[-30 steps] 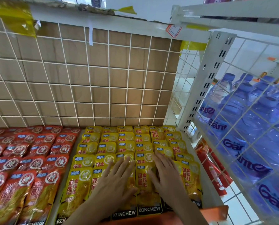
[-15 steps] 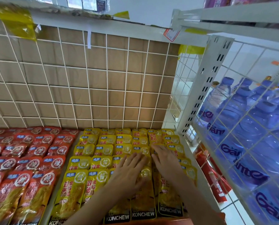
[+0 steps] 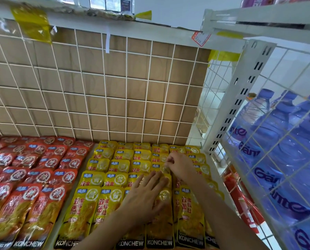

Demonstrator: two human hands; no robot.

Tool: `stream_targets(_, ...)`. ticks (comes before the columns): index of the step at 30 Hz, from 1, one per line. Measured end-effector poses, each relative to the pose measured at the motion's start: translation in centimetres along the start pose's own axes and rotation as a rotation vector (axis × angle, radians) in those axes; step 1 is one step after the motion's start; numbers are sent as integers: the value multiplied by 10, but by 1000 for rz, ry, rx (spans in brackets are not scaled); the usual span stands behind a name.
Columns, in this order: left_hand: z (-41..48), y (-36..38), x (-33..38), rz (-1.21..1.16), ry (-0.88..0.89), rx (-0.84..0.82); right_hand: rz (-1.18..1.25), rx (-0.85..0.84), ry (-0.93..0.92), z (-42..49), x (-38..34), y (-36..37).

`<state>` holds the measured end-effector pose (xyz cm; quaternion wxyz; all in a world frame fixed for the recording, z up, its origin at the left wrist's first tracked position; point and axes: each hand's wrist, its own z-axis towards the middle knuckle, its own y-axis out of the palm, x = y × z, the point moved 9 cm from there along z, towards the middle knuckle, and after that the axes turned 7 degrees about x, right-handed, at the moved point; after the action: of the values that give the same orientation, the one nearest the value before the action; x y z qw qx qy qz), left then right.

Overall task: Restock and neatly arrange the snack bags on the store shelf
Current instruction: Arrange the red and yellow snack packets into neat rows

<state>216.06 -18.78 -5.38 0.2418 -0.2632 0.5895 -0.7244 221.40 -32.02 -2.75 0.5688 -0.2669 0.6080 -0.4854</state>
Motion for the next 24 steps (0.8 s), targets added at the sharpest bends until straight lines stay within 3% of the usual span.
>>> stream_targets(15, -3, 2, 4, -7, 30, -69, 66, -6, 29, 6, 7, 8)
stream_targets(20, 6, -12, -1, -70, -7, 18, 54, 21, 30, 6, 8, 8)
stream_targets(24, 20, -3, -20, -114, -98, -54, 83, 38, 40, 6, 9, 7)
